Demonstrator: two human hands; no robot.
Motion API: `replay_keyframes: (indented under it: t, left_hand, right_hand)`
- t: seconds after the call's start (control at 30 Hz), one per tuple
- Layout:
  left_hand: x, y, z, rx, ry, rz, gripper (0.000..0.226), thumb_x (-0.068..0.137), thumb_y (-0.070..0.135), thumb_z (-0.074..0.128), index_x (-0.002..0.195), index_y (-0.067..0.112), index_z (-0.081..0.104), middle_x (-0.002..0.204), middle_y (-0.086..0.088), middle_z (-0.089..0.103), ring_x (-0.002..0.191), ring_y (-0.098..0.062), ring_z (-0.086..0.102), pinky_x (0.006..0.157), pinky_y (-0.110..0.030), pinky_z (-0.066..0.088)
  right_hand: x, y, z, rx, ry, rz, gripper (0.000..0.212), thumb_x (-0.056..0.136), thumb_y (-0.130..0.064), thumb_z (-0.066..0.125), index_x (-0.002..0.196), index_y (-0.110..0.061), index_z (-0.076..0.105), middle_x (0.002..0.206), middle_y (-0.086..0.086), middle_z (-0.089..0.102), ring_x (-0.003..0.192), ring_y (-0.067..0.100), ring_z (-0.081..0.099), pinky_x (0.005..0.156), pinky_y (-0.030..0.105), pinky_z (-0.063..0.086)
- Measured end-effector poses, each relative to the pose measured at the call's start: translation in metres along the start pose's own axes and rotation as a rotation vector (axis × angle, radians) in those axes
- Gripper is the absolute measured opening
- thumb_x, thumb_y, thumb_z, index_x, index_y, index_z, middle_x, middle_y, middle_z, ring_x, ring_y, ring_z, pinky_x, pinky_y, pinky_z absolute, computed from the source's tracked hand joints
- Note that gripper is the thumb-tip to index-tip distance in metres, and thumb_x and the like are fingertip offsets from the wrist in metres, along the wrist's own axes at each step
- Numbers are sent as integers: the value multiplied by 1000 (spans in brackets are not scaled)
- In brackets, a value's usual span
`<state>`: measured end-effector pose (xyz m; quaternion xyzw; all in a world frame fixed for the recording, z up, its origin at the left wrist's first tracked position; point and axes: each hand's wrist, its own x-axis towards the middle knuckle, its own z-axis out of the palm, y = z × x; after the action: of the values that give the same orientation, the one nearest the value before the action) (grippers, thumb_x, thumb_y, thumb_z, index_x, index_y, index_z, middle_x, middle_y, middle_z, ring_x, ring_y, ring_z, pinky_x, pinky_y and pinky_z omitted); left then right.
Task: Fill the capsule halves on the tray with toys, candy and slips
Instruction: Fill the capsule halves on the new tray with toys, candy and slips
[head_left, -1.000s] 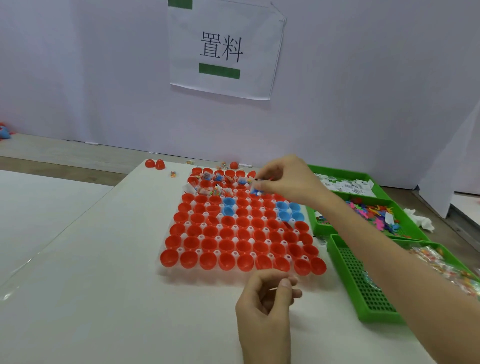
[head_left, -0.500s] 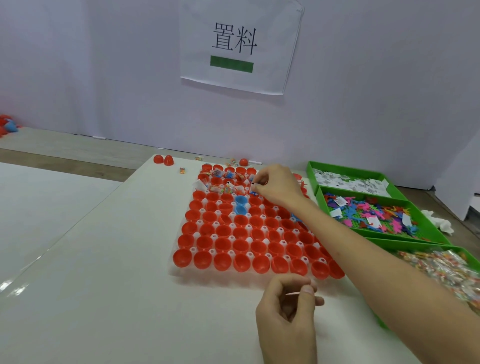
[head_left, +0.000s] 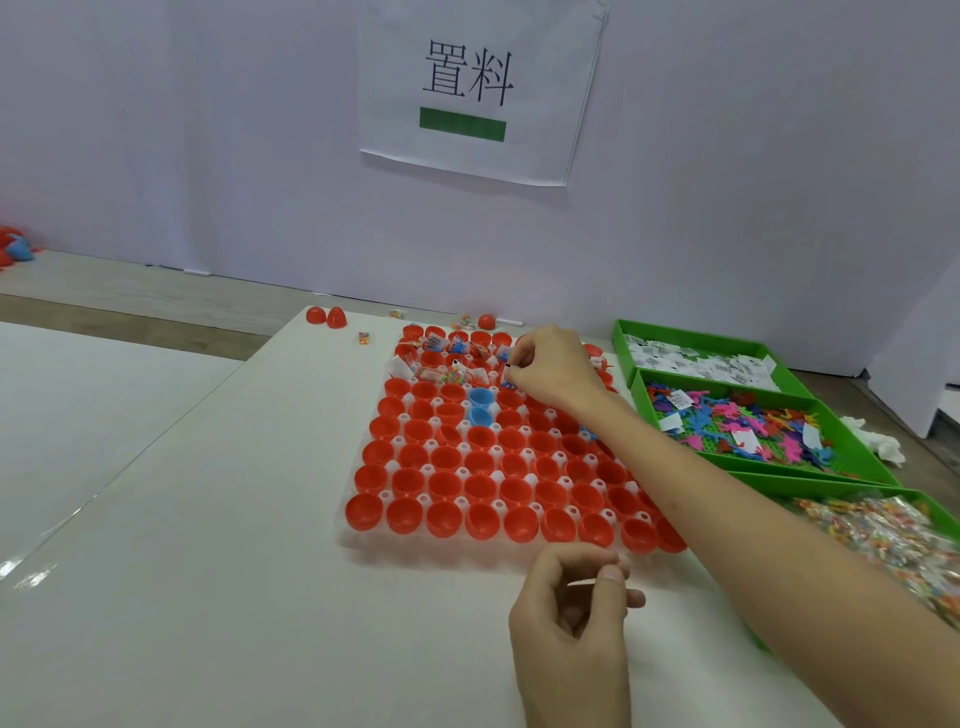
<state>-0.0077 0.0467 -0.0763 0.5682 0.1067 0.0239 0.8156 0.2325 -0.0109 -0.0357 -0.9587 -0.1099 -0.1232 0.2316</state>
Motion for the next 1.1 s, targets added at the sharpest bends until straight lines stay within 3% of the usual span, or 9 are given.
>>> replay_keyframes:
  t: [0.33, 0.53, 0.73, 0.9, 1.03, 1.1]
  left_hand:
    - [-3, 1, 1, 5, 4, 13, 24, 84, -12, 61, 71, 8, 67, 69, -6, 71, 58, -19, 68, 64, -27, 56]
    - [-2, 2, 1, 18, 7, 22, 23, 84, -13, 61, 72, 6, 67, 69, -6, 71, 57, -19, 68, 63, -28, 56]
    - [0, 3, 0, 25, 22, 21, 27, 83, -15, 61, 71, 8, 68, 69, -9, 70, 56, -21, 68, 61, -28, 55]
    - [1, 3, 1, 10, 20, 10, 28, 83, -16, 61, 69, 7, 68, 68, -11, 70, 55, -21, 67, 60, -26, 55]
    - [1, 3, 0, 16, 21, 10, 29, 83, -17, 60, 70, 9, 68, 69, -11, 70, 54, -21, 67, 59, -26, 54]
    - [1, 3, 0, 20, 17, 12, 27, 83, -16, 61, 70, 6, 68, 69, -11, 70, 55, -21, 67, 59, -26, 55]
  right_hand:
    - [4, -1, 6, -14, -33, 5, 8, 85, -7, 72, 89, -9, 79, 102, 6, 75, 69, 1, 53, 57, 10, 37]
    - [3, -1, 8, -11, -11, -10, 8, 86, -11, 75, 93, -9, 79, 103, 6, 75, 76, 4, 57, 66, 14, 42]
    - [-1, 0, 8, 9, 47, -31, 13, 84, -14, 78, 79, -18, 67, 99, 3, 70, 80, 9, 58, 73, 19, 45]
    - [-1, 4, 4, 79, 32, -52, 10, 93, -21, 69, 87, -14, 75, 98, 1, 72, 79, 6, 59, 75, 19, 49]
    - [0, 8, -3, 125, 57, -57, 13, 95, -18, 65, 96, -14, 78, 94, -4, 72, 72, -4, 55, 62, 5, 35]
    - [3, 16, -13, 166, 135, -30, 15, 95, -14, 62, 97, -16, 77, 91, -8, 69, 72, -7, 54, 59, 3, 36]
